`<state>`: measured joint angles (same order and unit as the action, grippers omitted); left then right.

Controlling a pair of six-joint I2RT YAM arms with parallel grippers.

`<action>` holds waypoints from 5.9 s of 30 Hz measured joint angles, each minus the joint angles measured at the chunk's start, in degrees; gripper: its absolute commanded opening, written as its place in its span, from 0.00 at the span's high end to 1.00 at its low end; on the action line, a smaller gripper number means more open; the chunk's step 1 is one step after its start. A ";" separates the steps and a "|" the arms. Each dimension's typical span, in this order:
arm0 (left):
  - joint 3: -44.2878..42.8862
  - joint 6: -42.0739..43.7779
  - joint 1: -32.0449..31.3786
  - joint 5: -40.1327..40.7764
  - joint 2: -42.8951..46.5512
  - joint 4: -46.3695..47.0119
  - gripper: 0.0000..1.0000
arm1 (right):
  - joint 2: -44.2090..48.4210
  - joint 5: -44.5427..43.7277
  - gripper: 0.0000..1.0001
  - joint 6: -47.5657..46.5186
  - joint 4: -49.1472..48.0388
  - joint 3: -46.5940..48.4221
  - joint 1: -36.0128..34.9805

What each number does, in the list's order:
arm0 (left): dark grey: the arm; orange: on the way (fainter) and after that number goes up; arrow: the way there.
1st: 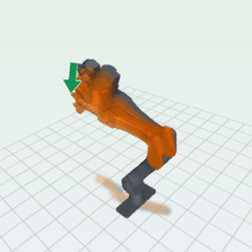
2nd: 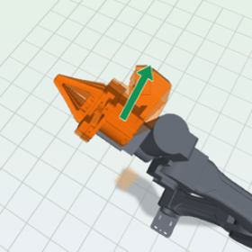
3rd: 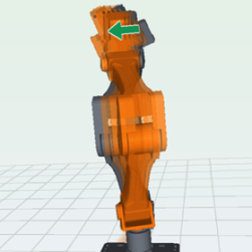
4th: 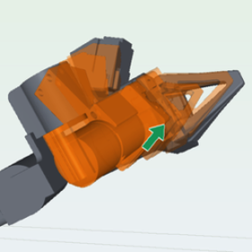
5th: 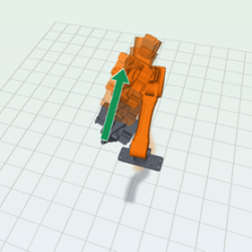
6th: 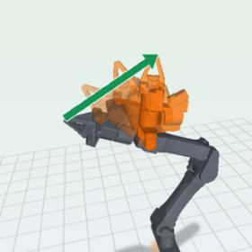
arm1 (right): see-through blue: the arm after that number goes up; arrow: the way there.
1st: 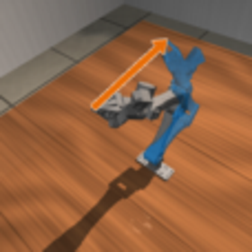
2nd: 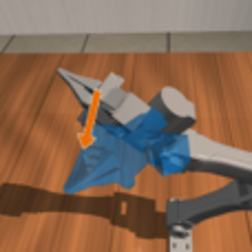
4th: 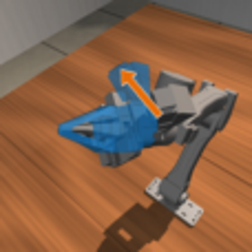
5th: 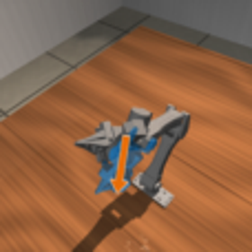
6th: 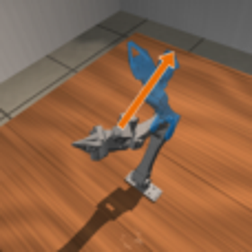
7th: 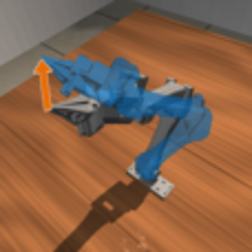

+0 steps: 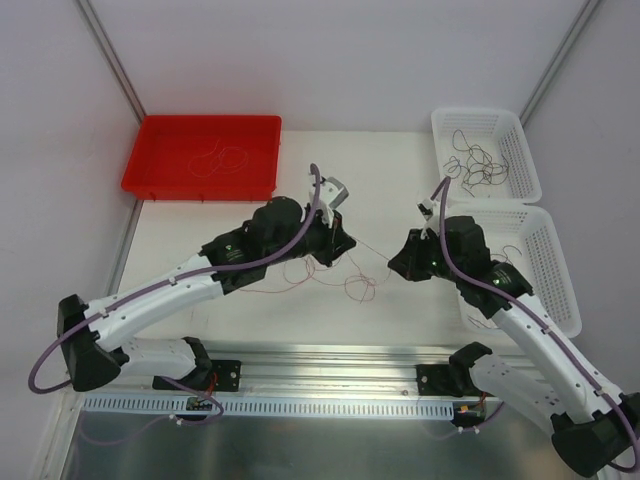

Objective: Untangle the cables

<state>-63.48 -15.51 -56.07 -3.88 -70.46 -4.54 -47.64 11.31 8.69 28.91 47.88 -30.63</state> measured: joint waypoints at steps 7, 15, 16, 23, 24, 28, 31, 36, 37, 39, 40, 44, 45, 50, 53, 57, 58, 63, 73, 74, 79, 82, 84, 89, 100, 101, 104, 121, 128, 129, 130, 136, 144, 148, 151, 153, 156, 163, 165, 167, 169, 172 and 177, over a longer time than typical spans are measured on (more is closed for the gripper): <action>-9.49 1.68 0.26 9.18 7.52 -9.53 1.00 | -5.16 -5.90 0.93 1.44 -0.42 -3.96 0.07; -20.50 4.66 0.26 19.71 9.16 -18.53 1.00 | -8.44 -6.25 0.62 2.84 -5.01 -7.43 0.07; -21.14 4.68 0.28 20.74 9.11 -19.15 1.00 | -8.44 -5.46 0.58 3.21 -6.62 -8.24 0.07; -21.86 3.93 0.28 22.60 8.92 -23.37 1.00 | -13.92 -0.13 0.49 5.03 -17.18 -10.47 -1.33; -21.86 3.72 0.28 22.60 8.96 -23.69 1.00 | -15.80 -0.09 0.48 4.90 -18.03 -10.14 -2.16; -20.90 2.45 0.28 22.60 10.01 -24.28 1.00 | -25.51 -0.35 0.47 2.67 -19.37 -4.83 -7.30; -19.91 1.66 0.28 22.60 11.26 -24.87 1.00 | -33.42 -0.70 0.47 1.79 -20.57 1.20 -9.94; -18.86 0.46 0.28 22.60 12.90 -25.14 1.00 | -44.15 -2.82 0.47 4.46 -23.47 7.39 -11.21; -18.73 0.13 0.28 22.62 13.16 -25.14 1.00 | -45.90 -3.26 0.47 5.35 -23.87 7.87 -11.52; -18.43 -0.22 0.28 22.64 13.68 -25.18 1.00 | -48.78 -4.31 0.47 6.93 -23.93 8.85 -12.44; -18.32 -0.37 0.28 22.67 13.92 -25.24 1.00 | -50.21 -5.16 0.47 7.48 -23.69 9.64 -13.29; -18.14 -0.48 0.28 23.06 14.64 -25.35 1.00 | -55.41 -9.84 0.48 8.94 -21.86 14.53 -17.64; -18.10 -0.50 0.28 23.26 14.80 -25.40 1.00 | -56.46 -11.23 0.49 9.22 -21.40 15.82 -18.71; -17.53 -0.66 0.28 23.87 15.61 -25.35 1.00 | -60.41 -19.78 0.53 10.99 -17.38 20.68 -21.88; -16.79 -0.68 0.28 23.98 16.09 -25.40 1.00 | -61.57 -25.05 0.56 12.35 -14.45 22.36 -22.51; -16.39 -0.68 0.28 24.09 16.41 -25.42 1.00 | -62.25 -28.68 0.68 13.20 -12.39 23.28 -22.62; -16.39 -0.66 0.28 24.15 16.48 -25.42 1.00 | -62.49 -29.27 0.73 13.29 -11.93 23.56 -22.62; -16.41 -0.37 0.28 25.86 17.09 -25.44 1.00 | -62.62 -31.23 0.99 13.18 -10.58 23.74 -22.45; -19.30 9.16 5.79 47.63 17.16 -30.14 1.00 | -48.81 -31.63 0.99 12.22 -9.03 9.25 -10.25; -19.15 9.35 10.14 47.43 17.09 -30.80 1.00 | -46.53 -31.71 0.99 11.72 -8.59 7.78 -7.96; -15.74 9.01 29.64 44.15 16.92 -32.98 1.00 | -35.28 -32.04 0.99 8.79 -5.86 4.35 -2.03; -12.44 7.82 39.56 41.11 15.32 -34.27 1.00 | -29.53 -31.61 0.99 6.88 -4.61 3.78 -0.13; -10.45 6.86 44.11 39.58 13.66 -34.73 1.00 | -25.68 -31.10 0.99 5.77 -3.72 3.76 1.73; -5.01 3.19 57.00 36.33 9.66 -35.17 1.00 | -15.80 -28.72 0.99 2.38 -0.79 4.13 6.16; 11.76 -8.96 78.12 26.60 10.60 -27.50 1.00 | -2.10 -21.35 0.99 -3.96 5.68 14.95 16.35; 13.07 -10.21 79.82 25.31 10.71 -27.08 1.00 | -1.25 -20.65 0.99 -4.26 6.08 15.56 17.66; 15.67 -13.62 83.45 22.01 10.80 -26.10 1.00 | 0.50 -18.43 0.99 -4.72 7.13 16.96 21.16; 12.52 -12.94 79.71 -8.02 17.05 -19.69 1.00 | -8.76 3.67 0.90 -5.31 5.01 14.47 17.70; 3.41 -11.85 68.06 -22.01 20.41 -18.14 1.00 | -14.88 1.62 0.41 -5.18 5.66 7.67 12.87; 2.78 -11.82 66.36 -23.12 20.46 -17.79 1.00 | -15.10 1.36 0.37 -5.25 5.75 7.65 11.91; 2.29 -11.80 64.19 -24.37 20.44 -17.44 1.00 | -15.12 1.09 0.35 -5.49 5.62 7.67 10.43; 2.01 -11.47 58.12 -25.77 18.99 -17.44 1.00 | -15.30 1.14 0.30 -7.76 3.98 9.14 2.27; 5.88 -8.31 57.55 -24.15 17.20 -17.09 1.00 | -22.91 1.14 0.30 -9.16 0.11 10.73 -3.34; 13.07 -6.29 57.53 -20.20 16.94 -17.70 0.85 | -25.18 1.09 0.30 -9.16 0.04 10.73 -4.83; 17.11 -4.70 57.53 -16.31 16.24 -19.71 0.41 | -25.33 1.05 0.30 -9.16 0.04 10.73 -5.53; 18.18 -4.48 57.53 -14.80 16.20 -21.40 0.20 | -25.33 0.68 0.30 -9.14 0.09 10.73 -5.70; 18.16 -5.03 56.65 -13.73 17.05 -22.36 0.08 | -24.81 -0.85 0.30 -9.11 0.24 10.47 -5.75; 14.45 -15.21 38.66 -7.45 19.02 -22.77 0.03 | -19.52 -5.64 0.30 -9.07 1.73 9.46 -5.75; 13.77 -18.73 32.72 -4.24 18.29 -22.73 0.04 | -17.73 -7.13 0.29 -8.92 1.95 9.29 -5.75; 12.76 -22.29 26.71 0.87 15.54 -22.84 0.05 | -16.04 -8.52 0.29 -8.63 1.90 8.76 -5.75; 10.97 -25.77 21.66 5.64 10.38 -22.75 0.08 | -14.45 -9.77 0.29 -8.15 1.88 7.76 -5.75; 8.00 -29.14 16.96 11.39 1.27 -22.71 0.13 | -13.57 -10.91 0.29 -7.34 1.86 6.71 -5.75; 1.73 -32.30 12.48 17.81 -13.92 -22.75 0.23 | -13.55 -11.02 0.29 -5.20 1.03 4.50 -5.75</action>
<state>-61.76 -47.81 -43.59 13.93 -84.38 -27.29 -61.19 0.30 3.49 29.93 52.38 -36.38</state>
